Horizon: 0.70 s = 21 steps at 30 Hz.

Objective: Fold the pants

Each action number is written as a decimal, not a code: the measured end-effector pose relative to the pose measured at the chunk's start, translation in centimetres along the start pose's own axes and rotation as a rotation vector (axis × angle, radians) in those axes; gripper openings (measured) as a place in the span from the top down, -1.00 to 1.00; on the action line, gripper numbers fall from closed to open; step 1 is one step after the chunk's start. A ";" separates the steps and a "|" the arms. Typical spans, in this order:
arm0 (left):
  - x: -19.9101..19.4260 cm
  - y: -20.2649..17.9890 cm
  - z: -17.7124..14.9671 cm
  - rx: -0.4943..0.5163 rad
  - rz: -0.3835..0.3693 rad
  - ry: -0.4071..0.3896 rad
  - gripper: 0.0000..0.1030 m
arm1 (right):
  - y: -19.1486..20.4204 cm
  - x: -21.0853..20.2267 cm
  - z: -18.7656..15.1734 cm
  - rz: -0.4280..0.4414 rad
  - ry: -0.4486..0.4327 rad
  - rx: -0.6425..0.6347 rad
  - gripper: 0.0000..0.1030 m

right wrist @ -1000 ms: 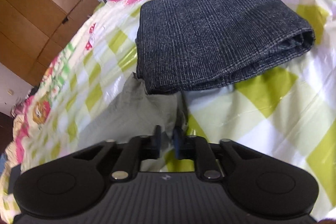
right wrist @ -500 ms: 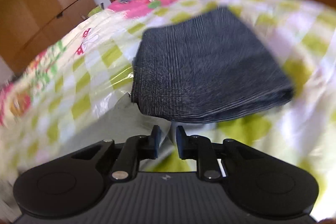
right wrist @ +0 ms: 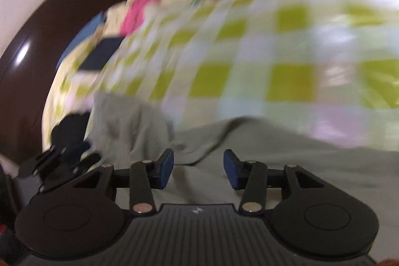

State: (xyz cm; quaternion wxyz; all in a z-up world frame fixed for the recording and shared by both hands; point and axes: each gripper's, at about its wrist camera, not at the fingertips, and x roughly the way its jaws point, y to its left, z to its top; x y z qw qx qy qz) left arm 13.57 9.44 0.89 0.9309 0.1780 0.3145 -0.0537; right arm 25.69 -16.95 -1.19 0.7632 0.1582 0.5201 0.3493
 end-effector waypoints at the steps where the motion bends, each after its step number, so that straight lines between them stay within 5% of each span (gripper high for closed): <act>1: 0.4 -0.1 0.1 0.016 -0.009 -0.007 0.20 | 0.4 0.9 -0.1 -0.009 0.049 -0.031 0.13; 3: 1.4 -0.5 0.3 0.051 -0.042 -0.020 0.20 | 0.5 2.2 -0.7 -0.040 0.100 -0.049 0.13; 7: 2.7 -1.4 0.4 0.104 -0.075 -0.032 0.19 | -0.5 2.5 -0.3 0.088 0.059 0.042 0.09; 15: 2.4 0.0 -1.3 0.034 -0.066 0.008 0.18 | -1.1 6.4 2.0 0.213 0.037 0.159 0.10; 18: 2.2 0.2 -2.0 0.030 -0.063 0.013 0.18 | -1.5 6.5 2.4 0.187 0.015 0.199 0.70; 21: 2.3 0.5 -2.1 0.037 -0.061 -0.002 0.18 | -1.1 6.0 4.0 0.168 -0.012 0.203 0.81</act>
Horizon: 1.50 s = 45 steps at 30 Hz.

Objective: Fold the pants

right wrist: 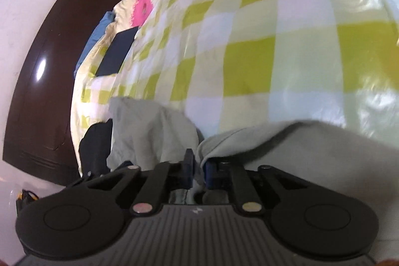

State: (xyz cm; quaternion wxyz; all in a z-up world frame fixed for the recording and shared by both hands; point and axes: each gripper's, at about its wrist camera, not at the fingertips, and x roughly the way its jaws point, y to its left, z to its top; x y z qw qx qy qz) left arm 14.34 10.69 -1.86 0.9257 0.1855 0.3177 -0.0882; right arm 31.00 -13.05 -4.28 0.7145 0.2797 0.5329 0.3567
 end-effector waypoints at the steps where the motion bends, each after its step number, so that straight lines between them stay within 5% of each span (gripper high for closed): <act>1: 0.1 0.1 0.0 0.001 0.005 -0.004 0.18 | 0.2 -0.3 0.7 0.006 -0.016 0.002 0.81; 5: 1.1 0.7 -0.2 0.007 0.036 0.002 0.18 | -1.6 0.2 4.9 0.081 -0.093 0.203 0.59; 8: 1.6 0.8 -1.0 0.021 0.062 0.027 0.18 | -2.9 0.5 6.4 0.067 -0.180 0.220 0.28; 11: 1.5 0.7 -1.8 0.046 0.070 0.041 0.17 | -2.9 0.7 5.8 0.113 -0.152 0.209 0.06; 14: 1.2 1.0 -2.0 0.039 0.067 0.038 0.16 | -1.3 0.8 3.9 0.042 -0.046 0.075 -0.07; 17: 1.2 1.1 -1.9 0.037 0.068 0.032 0.16 | -1.0 2.1 3.0 -0.028 0.038 0.018 -0.02; 21: 1.0 1.2 -2.1 0.039 0.069 0.033 0.15 | -2.3 2.1 4.0 0.025 0.026 0.072 0.08; 23: 0.8 1.4 -2.3 0.036 0.069 0.034 0.13 | -2.5 2.0 4.7 0.075 0.022 0.092 0.61; 26: 0.8 1.6 -2.6 0.036 0.074 0.038 0.06 | -1.5 1.1 5.8 0.085 -0.017 0.045 0.76; 29: 0.9 1.7 -2.8 0.035 0.076 0.044 0.04 | -0.4 1.4 8.1 -0.016 -0.061 -0.023 0.77; 34: 0.7 1.7 -3.0 0.039 0.098 0.054 0.01 | 0.9 2.4 10.1 -0.378 -0.119 -0.171 0.68; 39: -0.9 2.5 -3.7 0.040 0.126 0.077 0.02 | 4.0 -0.5 6.4 -0.403 -0.203 -0.311 0.67; 43: -1.9 3.4 -4.8 0.037 0.161 0.113 0.01 | 8.6 -1.5 -0.9 -0.310 -0.055 -0.491 0.33; 45: -1.8 4.1 -5.5 0.020 0.180 0.140 -0.01 | 9.8 -1.2 -4.3 -0.269 0.019 -0.510 0.35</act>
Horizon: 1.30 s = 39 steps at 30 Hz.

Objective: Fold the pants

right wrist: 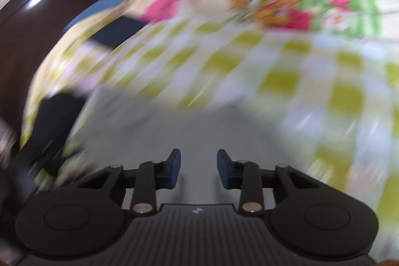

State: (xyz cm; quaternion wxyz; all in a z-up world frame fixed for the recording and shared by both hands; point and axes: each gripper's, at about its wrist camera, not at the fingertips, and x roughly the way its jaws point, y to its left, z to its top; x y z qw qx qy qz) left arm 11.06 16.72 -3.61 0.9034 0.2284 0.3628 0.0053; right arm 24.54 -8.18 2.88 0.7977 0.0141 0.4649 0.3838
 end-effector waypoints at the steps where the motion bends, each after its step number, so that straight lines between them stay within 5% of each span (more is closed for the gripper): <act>1: 0.1 0.4 -0.2 -0.018 -0.002 0.004 -0.03 | 1.2 0.0 -1.0 0.013 0.015 -0.027 0.35; 9: -0.5 2.0 -1.1 -0.072 0.072 0.007 -0.10 | 10.9 6.5 -2.7 0.036 0.065 -0.374 0.34; 13: -0.4 3.8 -1.5 -0.118 0.083 -0.003 -0.10 | 13.2 10.1 -4.0 -0.019 0.084 -0.495 0.12; 17: -0.3 4.8 -0.8 -0.140 0.080 -0.056 -0.10 | 13.7 11.8 -3.6 -0.053 0.066 -0.416 0.39; 22: 1.8 5.8 -0.8 -0.147 0.059 0.005 -0.09 | 13.7 10.6 -2.7 -0.047 0.036 -0.374 0.53; 25: 2.1 6.3 -0.7 -0.157 0.015 0.013 0.32 | 13.6 10.2 -2.3 -0.031 0.038 -0.333 0.74; 33: 0.1 8.5 -0.3 -0.174 0.098 -0.067 0.45 | 15.3 8.3 -0.9 0.028 -0.073 -0.285 0.75; 37: 2.1 7.4 -1.2 -0.104 0.121 0.030 0.39 | 15.5 13.1 -2.6 -0.023 0.047 -0.325 0.58; 39: 1.9 6.5 -1.7 -0.055 0.155 0.040 0.35 | 14.8 12.5 -3.8 -0.022 0.031 -0.307 0.55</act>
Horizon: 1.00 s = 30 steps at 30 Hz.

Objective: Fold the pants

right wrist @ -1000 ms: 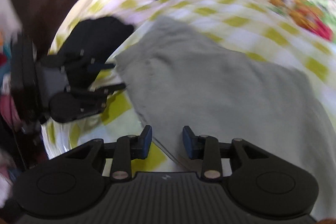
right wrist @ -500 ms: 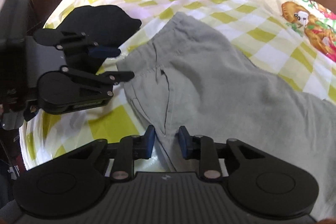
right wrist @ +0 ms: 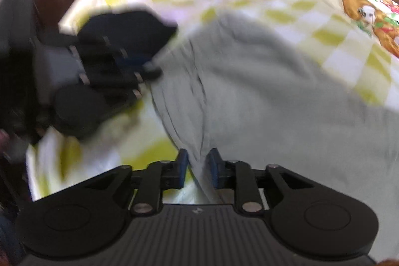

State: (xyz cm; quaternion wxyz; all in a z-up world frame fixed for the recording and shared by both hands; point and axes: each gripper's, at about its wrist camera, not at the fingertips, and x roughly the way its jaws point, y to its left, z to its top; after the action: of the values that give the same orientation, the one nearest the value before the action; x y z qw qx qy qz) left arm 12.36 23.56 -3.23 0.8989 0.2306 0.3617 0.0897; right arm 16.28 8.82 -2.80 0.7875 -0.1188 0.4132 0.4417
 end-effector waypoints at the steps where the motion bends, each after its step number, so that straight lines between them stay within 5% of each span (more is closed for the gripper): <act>1: -0.4 0.0 -0.2 0.002 0.014 -0.007 0.35 | -0.6 -0.9 -0.5 0.010 -0.020 0.021 0.38; 3: -1.0 0.4 -0.2 -0.024 0.026 -0.019 0.35 | -1.3 -3.6 -1.7 -0.011 -0.077 0.084 0.07; 9: -3.9 -0.1 1.6 -0.053 0.066 -0.097 0.35 | -7.1 -11.8 -8.4 -0.139 -0.124 0.346 0.09; 14: -6.6 -5.9 4.5 0.004 -0.077 -0.163 0.35 | -13.0 -20.3 -17.3 -0.286 -0.152 0.721 0.09; 19: -8.4 -14.0 7.2 0.072 -0.265 -0.185 0.35 | -17.7 -28.7 -26.1 -0.471 -0.313 1.028 0.04; 24: -10.6 -21.3 9.6 0.137 -0.394 -0.200 0.35 | -22.2 -32.4 -33.1 -0.408 -0.534 1.326 0.08; 30: -13.1 -26.8 11.3 0.227 -0.474 -0.224 0.35 | -25.1 -33.3 -35.6 -0.401 -0.682 1.425 0.12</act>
State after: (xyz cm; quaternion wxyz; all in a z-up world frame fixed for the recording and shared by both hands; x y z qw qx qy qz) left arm 10.58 -8.15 -0.98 0.8975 0.2472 0.3119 -0.1900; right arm 7.81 -45.32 -4.53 0.8206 0.4801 0.3032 -0.0647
